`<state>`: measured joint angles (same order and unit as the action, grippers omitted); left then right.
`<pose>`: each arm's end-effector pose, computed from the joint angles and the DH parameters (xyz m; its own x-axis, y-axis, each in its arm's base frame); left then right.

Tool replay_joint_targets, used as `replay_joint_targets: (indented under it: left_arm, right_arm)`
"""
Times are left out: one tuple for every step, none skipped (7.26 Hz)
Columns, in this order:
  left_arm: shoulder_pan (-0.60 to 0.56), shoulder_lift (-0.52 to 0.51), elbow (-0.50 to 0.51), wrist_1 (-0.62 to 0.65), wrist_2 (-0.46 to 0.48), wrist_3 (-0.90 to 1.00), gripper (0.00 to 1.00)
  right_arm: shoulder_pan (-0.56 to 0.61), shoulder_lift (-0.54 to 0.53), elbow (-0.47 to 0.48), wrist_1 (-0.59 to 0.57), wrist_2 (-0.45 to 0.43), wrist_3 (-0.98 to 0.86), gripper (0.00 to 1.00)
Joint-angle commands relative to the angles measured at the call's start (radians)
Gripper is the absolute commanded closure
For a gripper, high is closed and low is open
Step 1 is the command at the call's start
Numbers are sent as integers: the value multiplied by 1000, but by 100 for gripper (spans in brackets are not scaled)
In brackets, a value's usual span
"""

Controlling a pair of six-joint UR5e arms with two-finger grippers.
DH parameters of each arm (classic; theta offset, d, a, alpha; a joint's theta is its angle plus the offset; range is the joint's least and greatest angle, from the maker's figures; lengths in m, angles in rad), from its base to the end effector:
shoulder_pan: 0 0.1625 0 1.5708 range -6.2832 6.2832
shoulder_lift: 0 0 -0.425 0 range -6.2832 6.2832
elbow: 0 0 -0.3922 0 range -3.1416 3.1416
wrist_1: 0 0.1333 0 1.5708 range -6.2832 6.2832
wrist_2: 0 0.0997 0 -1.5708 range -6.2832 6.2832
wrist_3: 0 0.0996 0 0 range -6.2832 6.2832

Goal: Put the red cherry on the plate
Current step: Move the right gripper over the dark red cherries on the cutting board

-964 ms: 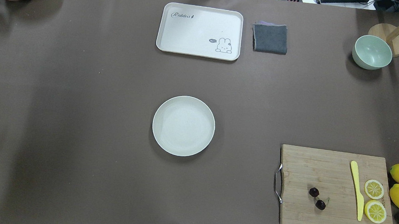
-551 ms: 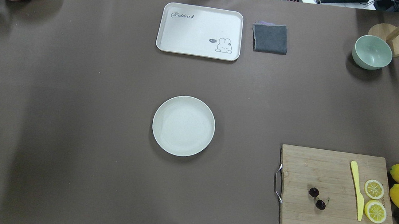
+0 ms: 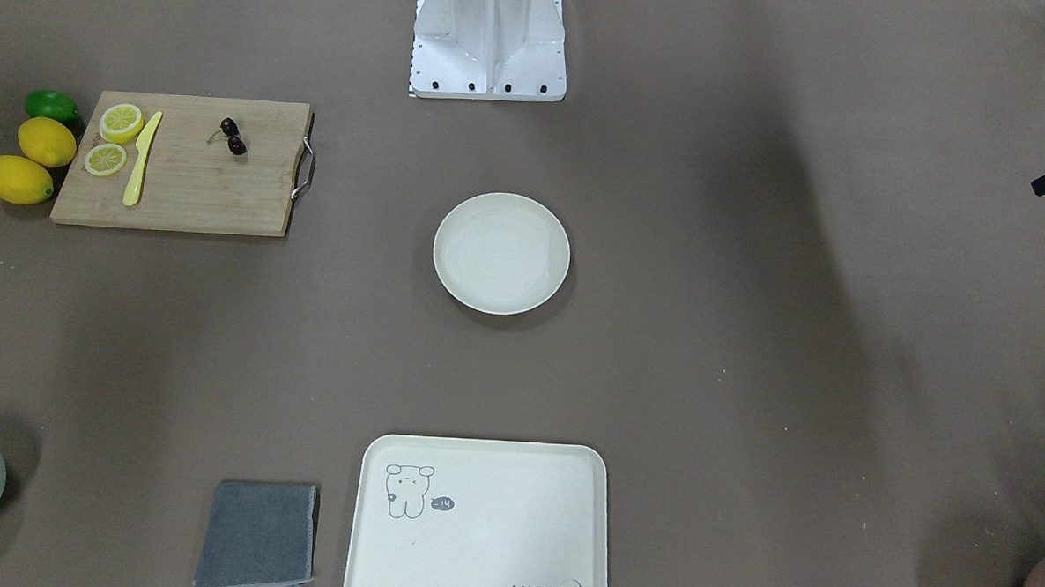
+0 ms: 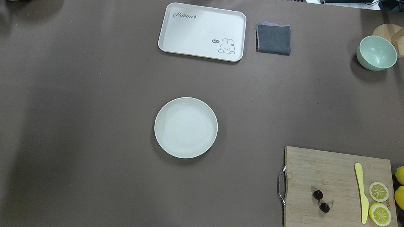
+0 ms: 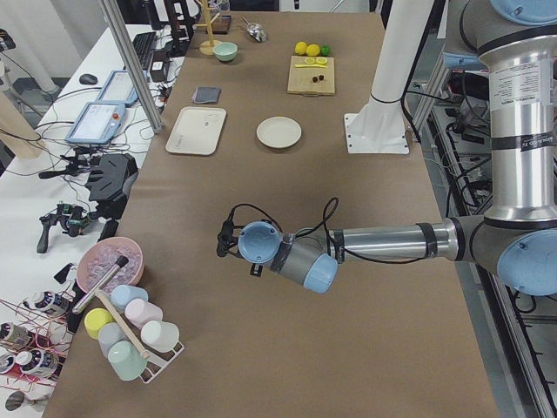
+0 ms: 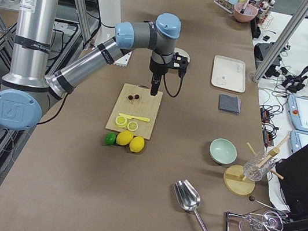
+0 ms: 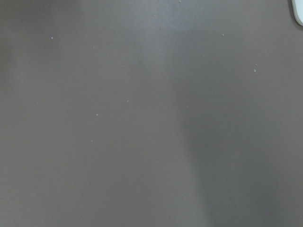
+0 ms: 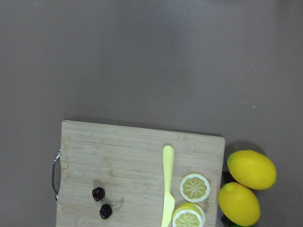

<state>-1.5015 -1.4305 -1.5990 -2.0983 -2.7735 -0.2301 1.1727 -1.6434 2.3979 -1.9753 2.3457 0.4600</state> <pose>-0.0101 -0.4377 0.6198 0.3386 0.1818 -0.9232 0.0142 0.9801 0.1982 -0.0860 -0.3685 0.3504 0.6685 -0.0619 0.7411 0.0752 0.9970 0.0155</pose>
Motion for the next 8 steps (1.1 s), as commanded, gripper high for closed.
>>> replay_joint_targets:
  left_arm:
    - [-9,-4,1,1,12,-2,1]
    - [-17,-7,1,3,32,-6,1]
    - [-17,-10,2,3,37,-9,1]
    - [-17,-11,2,3,37,-12,1]
    - [-17,-14,2,3,38,-12,1]
    - [-17,-15,5,4,38,-12,1]
    - [-19,-16,7,4,37,-12,1]
    - [-19,-16,7,4,37,-12,1]
  right_arm:
    - [-303,-9,-8,267,-159,326,1]
    - [-394,-1,-32,303,-222,380,1]
    - [-466,29,-67,337,-268,428,1]
    - [-557,74,-110,348,-340,495,0]
    - [-620,83,-126,351,-400,566,1]
    - [-651,74,-126,352,-414,572,2]
    - [-680,53,-129,366,-449,572,2]
    - [-700,-14,-156,486,-469,574,2]
